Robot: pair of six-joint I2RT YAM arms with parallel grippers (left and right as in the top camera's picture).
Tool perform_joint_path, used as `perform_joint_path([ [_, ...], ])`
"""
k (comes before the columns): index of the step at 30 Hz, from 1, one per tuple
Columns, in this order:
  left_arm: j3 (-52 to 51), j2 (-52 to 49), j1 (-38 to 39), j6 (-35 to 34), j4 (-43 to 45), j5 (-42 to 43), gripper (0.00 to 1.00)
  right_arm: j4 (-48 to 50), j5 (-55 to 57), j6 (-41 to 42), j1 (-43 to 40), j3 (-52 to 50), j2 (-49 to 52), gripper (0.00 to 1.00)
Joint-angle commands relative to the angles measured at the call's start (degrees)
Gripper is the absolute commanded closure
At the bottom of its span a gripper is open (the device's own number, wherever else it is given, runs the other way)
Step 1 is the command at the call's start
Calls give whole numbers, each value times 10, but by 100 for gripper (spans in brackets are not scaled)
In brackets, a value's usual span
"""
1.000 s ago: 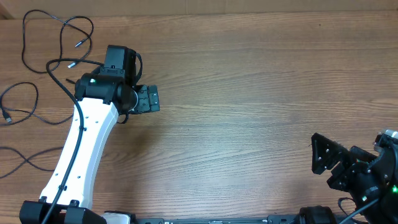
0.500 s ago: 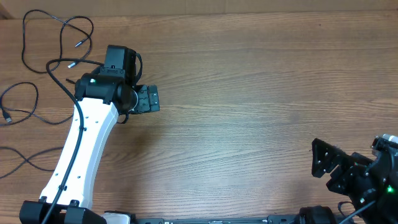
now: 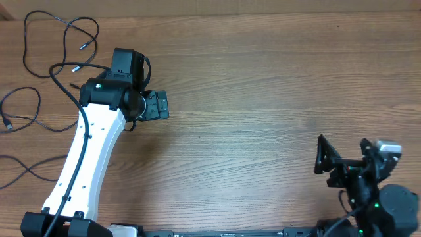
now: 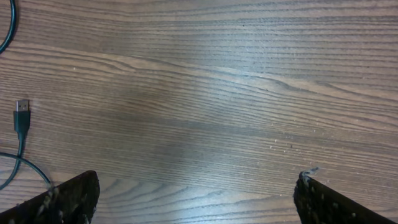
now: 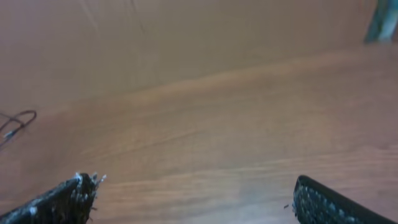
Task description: Untangle cables
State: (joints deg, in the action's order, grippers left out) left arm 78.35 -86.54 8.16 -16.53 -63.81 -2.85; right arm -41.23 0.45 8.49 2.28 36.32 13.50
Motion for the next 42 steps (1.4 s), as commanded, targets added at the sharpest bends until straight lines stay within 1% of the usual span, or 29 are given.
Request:
perform_joint_path([
  [1,-1,-3,-3,-8,0,-5,1,50,8,-16,3,-61,-34,0],
  [7,-1,-3,-3,-8,0,-5,0,164,0,-22,3,-158,-84,0],
  [10,-1,-3,-3,-8,0,-5,0,235,-65,-113,3,-209,-113,0],
  [12,-1,-3,-3,-8,0,-5,0,262,-77,-135,3,-230,-121,0],
  [20,-1,-3,-3,-8,0,-5,0,416,-81,-135,3,-321,-134,0],
  [25,-1,-3,-2,-8,0,-5,0,471,-81,-135,3,-356,-134,0],
  [32,-1,-3,-3,-8,0,-5,0,420,-81,-132,3,-359,-134,0],
  [36,-1,-3,-3,-8,0,-5,1,368,-79,-130,3,-359,-134,0],
  [42,-1,-3,-3,-8,0,-5,0,368,-70,-129,3,-359,-134,0],
])
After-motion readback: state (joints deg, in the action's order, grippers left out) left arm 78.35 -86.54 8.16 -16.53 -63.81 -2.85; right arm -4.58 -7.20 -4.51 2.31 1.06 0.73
